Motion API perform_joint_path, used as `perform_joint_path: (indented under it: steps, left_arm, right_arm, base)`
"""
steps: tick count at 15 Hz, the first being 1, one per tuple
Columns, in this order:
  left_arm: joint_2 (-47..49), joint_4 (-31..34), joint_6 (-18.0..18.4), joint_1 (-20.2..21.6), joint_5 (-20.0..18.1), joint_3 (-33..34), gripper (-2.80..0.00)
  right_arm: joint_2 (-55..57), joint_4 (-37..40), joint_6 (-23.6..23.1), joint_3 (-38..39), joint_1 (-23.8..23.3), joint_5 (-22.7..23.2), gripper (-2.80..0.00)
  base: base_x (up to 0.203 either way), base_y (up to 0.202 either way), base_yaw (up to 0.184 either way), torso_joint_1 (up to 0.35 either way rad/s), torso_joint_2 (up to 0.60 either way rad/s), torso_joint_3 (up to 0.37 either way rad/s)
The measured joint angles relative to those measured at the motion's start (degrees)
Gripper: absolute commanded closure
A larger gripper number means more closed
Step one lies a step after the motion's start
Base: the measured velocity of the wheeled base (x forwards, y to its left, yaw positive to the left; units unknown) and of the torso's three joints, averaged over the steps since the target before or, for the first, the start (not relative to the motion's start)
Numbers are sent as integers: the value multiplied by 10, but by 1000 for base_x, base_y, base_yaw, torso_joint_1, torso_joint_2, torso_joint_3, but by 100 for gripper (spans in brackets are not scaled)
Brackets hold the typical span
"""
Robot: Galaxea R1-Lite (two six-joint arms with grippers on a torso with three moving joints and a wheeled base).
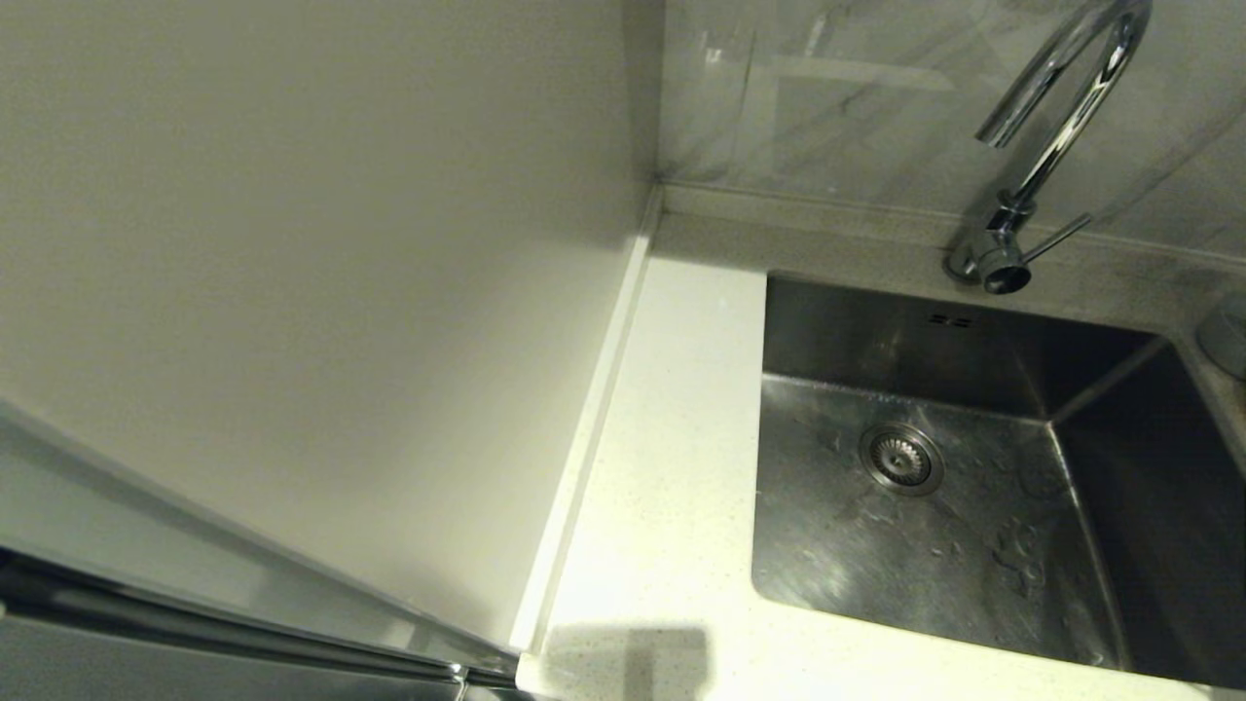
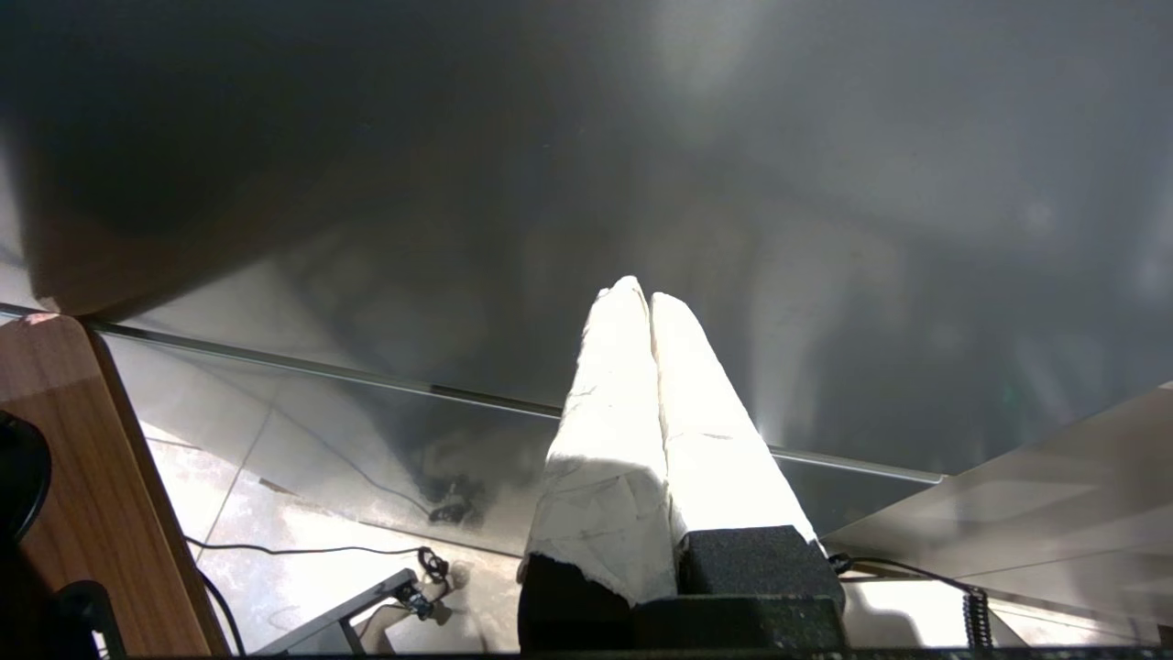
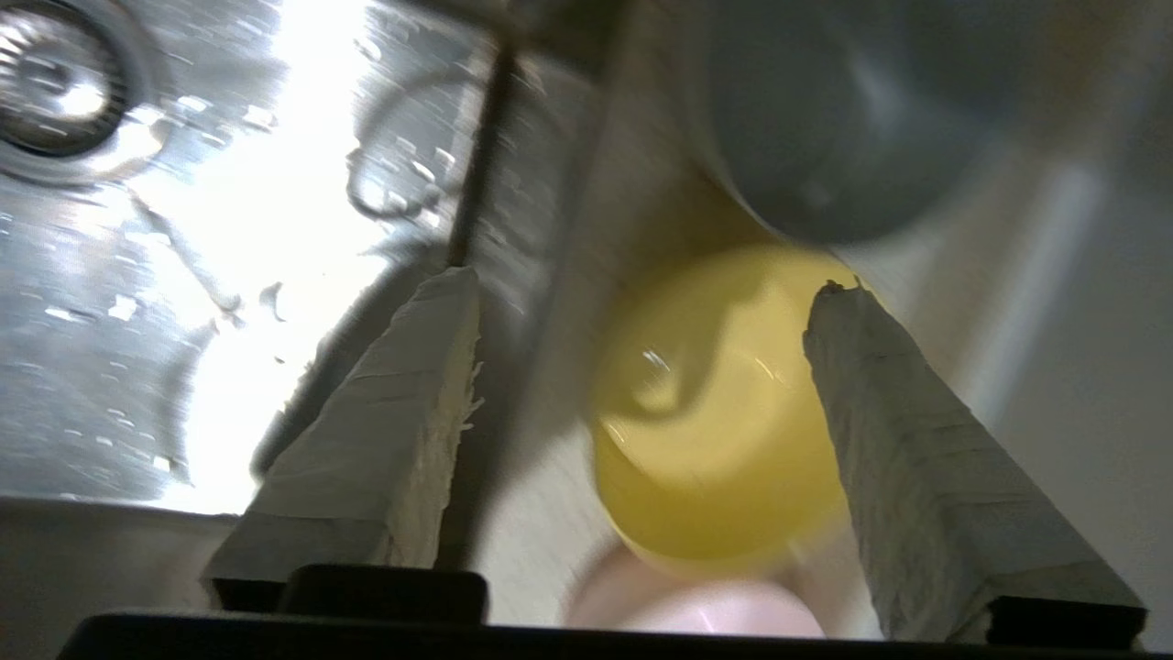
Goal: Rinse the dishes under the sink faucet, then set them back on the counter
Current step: Put a bowl into the sink
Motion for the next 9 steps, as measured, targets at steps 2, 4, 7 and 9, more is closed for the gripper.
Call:
perform_joint_path:
  steps: [2, 4, 7, 9]
  left_arm:
    - [0, 0, 0, 0, 0, 0, 0]
    - [0, 0, 0, 0, 0, 0, 0]
    - [0, 0, 0, 0, 0, 0, 0]
    - [0, 0, 0, 0, 0, 0, 0]
  right_arm:
    - [17, -21, 1, 0, 8, 33, -280]
    - [35, -55, 9, 0, 15, 38, -280]
    - [64, -116, 22, 0, 26, 35, -280]
    - [82, -152, 35, -1, 27, 33, -280]
  base:
    - [0, 0, 0, 0, 0, 0]
    - [0, 0, 0, 0, 0, 0]
    - [0, 0, 0, 0, 0, 0]
    - [0, 0, 0, 0, 0, 0]
